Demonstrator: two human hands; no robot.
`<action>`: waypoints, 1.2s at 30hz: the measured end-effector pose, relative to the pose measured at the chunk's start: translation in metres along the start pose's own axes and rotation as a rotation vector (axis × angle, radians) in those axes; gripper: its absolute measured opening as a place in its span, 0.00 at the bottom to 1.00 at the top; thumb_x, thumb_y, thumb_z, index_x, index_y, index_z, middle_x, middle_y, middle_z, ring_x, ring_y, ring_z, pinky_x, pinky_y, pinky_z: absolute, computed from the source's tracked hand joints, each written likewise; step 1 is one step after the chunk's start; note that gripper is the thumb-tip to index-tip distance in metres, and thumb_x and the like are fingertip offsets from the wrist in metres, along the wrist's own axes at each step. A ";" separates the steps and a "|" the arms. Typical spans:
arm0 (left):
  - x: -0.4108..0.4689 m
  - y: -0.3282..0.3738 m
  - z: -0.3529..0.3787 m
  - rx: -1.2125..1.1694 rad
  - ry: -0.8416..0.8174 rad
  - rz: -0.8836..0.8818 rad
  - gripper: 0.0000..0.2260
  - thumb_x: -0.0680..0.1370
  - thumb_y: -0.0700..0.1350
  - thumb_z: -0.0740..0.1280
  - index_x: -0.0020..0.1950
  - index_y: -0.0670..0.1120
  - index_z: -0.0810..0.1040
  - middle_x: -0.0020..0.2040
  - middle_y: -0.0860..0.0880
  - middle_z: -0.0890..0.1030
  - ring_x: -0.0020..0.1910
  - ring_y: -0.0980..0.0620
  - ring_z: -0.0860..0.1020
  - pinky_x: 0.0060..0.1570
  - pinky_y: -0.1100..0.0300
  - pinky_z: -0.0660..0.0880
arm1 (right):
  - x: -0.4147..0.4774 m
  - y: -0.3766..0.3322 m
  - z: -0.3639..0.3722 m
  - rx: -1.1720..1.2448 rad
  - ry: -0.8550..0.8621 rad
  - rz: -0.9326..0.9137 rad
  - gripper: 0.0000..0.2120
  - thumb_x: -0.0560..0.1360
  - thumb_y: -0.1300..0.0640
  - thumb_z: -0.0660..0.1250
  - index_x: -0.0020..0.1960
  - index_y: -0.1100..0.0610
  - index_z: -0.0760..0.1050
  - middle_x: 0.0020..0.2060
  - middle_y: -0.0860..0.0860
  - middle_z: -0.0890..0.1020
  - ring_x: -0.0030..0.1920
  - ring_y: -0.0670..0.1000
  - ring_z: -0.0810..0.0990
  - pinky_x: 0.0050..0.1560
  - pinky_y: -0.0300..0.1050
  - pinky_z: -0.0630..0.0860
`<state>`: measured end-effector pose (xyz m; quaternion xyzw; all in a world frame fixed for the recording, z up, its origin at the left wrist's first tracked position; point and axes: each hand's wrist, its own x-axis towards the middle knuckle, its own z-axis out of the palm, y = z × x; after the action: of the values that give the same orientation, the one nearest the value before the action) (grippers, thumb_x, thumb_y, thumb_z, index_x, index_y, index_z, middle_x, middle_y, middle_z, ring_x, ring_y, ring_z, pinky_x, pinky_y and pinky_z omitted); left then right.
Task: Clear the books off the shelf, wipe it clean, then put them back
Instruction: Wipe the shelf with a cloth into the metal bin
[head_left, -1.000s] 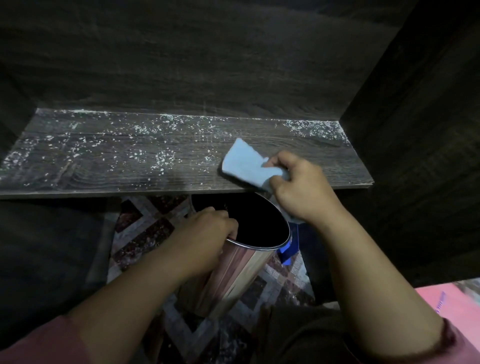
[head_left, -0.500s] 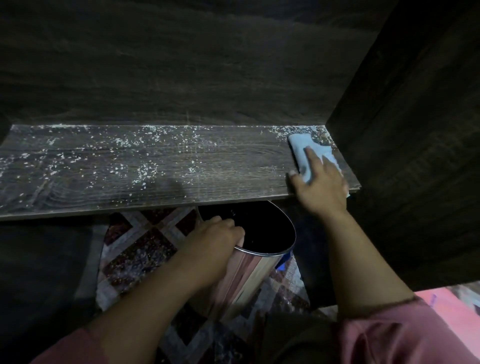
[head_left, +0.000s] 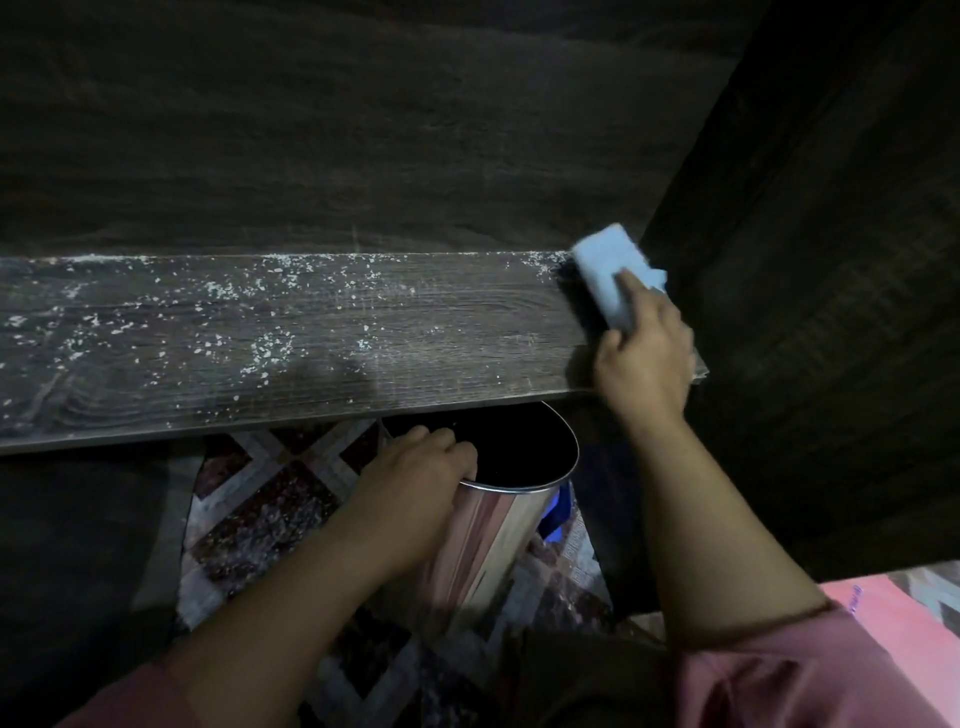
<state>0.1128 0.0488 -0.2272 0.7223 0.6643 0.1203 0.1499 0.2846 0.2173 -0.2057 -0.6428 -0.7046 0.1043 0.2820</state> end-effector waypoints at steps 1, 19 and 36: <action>0.000 0.000 -0.001 0.005 0.002 -0.004 0.11 0.73 0.38 0.65 0.53 0.51 0.72 0.50 0.54 0.72 0.53 0.53 0.68 0.52 0.58 0.68 | 0.002 0.008 -0.001 -0.083 -0.032 0.050 0.29 0.75 0.56 0.61 0.75 0.45 0.62 0.73 0.53 0.65 0.71 0.58 0.64 0.71 0.55 0.59; 0.000 0.003 -0.004 0.020 0.030 -0.002 0.11 0.74 0.40 0.65 0.52 0.54 0.70 0.48 0.57 0.69 0.53 0.55 0.67 0.45 0.62 0.60 | 0.039 -0.032 0.025 -0.021 0.053 -0.082 0.31 0.73 0.59 0.62 0.75 0.46 0.61 0.73 0.55 0.62 0.70 0.60 0.62 0.68 0.58 0.60; -0.005 0.003 -0.011 -0.004 0.072 -0.027 0.13 0.74 0.37 0.64 0.54 0.53 0.71 0.48 0.56 0.70 0.53 0.54 0.68 0.44 0.62 0.57 | 0.034 -0.038 0.058 0.285 -0.218 -0.365 0.25 0.72 0.57 0.58 0.68 0.45 0.73 0.66 0.49 0.76 0.65 0.54 0.72 0.69 0.54 0.66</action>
<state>0.1113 0.0438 -0.2159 0.7083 0.6786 0.1454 0.1291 0.2213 0.2571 -0.2244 -0.4435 -0.8134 0.2187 0.3064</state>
